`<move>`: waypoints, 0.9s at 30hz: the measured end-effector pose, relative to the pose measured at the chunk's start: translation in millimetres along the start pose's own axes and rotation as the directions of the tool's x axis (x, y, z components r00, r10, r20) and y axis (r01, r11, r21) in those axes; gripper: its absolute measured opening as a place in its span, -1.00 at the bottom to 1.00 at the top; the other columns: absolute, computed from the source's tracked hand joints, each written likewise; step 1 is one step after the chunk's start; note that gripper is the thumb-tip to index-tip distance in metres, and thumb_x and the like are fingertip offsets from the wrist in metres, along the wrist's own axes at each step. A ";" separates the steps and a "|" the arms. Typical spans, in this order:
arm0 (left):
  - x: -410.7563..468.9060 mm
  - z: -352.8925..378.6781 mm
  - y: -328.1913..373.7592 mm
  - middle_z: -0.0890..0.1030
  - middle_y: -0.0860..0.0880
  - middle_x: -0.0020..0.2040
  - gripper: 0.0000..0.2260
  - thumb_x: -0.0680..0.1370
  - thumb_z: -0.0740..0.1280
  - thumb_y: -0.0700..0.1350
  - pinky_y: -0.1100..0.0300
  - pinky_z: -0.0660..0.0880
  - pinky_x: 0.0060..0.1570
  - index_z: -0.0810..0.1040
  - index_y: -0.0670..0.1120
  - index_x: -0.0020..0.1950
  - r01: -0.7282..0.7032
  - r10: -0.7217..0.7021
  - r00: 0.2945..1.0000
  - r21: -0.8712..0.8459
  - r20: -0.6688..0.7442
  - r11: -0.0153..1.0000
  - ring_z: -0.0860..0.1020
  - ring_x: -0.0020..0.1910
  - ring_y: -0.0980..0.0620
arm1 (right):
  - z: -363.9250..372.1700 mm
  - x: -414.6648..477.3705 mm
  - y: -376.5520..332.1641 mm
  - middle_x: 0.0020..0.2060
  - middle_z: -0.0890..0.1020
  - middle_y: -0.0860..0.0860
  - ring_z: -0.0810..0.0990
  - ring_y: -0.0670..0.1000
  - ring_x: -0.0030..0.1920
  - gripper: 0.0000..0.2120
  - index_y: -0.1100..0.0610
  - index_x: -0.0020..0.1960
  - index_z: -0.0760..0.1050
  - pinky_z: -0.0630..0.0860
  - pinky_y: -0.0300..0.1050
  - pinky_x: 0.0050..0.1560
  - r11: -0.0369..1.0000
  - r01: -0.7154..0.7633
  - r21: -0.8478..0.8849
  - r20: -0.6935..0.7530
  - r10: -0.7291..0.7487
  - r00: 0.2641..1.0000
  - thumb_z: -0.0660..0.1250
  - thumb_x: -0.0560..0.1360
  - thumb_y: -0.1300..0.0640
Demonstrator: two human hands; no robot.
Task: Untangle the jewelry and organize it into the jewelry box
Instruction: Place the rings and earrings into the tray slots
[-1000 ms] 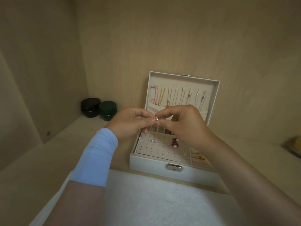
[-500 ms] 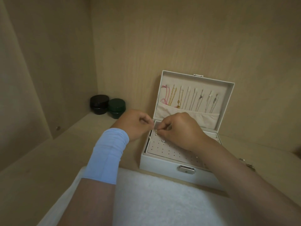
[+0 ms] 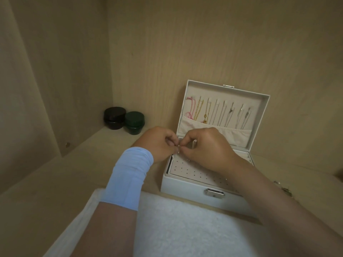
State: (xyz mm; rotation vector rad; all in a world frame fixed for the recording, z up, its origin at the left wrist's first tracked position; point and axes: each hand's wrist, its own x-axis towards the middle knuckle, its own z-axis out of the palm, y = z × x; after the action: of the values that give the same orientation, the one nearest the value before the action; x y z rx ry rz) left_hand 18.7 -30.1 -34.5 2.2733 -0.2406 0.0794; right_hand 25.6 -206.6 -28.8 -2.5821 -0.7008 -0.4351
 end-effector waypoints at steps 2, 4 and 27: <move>-0.1 1.0 1.7 0.65 0.11 -0.09 -0.86 0.45 0.49 -0.09 0.37 0.41 -0.14 0.64 0.07 -0.02 -0.009 0.007 1.000 -0.064 -0.022 0.998 0.59 -0.08 0.17 | -1.5 1.8 3.5 -0.27 0.68 -0.21 0.59 -0.27 -0.27 -0.95 -0.03 -0.20 0.68 0.50 -0.28 -0.19 0.975 -0.104 0.197 -0.034 0.113 0.993 0.51 0.39 0.11; 0.8 1.7 4.3 0.66 0.12 -0.11 -0.84 0.43 0.51 -0.08 0.31 0.46 -0.09 0.64 0.08 -0.03 -0.029 0.021 0.998 -0.151 -0.051 0.988 0.61 -0.08 0.18 | -5.2 3.7 4.3 -0.27 0.69 -0.13 0.61 -0.23 -0.28 -0.93 0.01 -0.22 0.68 0.52 -0.25 -0.17 0.905 -0.179 0.386 -0.048 0.214 0.976 0.54 0.38 0.15; 5.6 13.3 4.9 0.67 0.12 -0.28 -0.92 0.51 0.43 -0.11 0.24 0.49 -0.17 0.66 0.04 -0.18 -0.115 0.103 0.987 -0.094 -0.124 0.989 0.54 -0.36 0.28 | -10.7 -1.8 11.8 -0.29 0.70 -0.03 0.61 -0.12 -0.36 -0.84 0.14 -0.04 0.68 0.61 -0.13 -0.23 0.758 -0.266 0.596 0.063 0.286 0.956 0.56 0.40 0.26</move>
State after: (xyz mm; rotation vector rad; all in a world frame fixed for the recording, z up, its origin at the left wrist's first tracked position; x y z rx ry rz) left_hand 23.0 -44.1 -38.8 2.1454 -0.2994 0.2537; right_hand 28.4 -221.6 -24.1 -2.0118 -0.3489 -0.1218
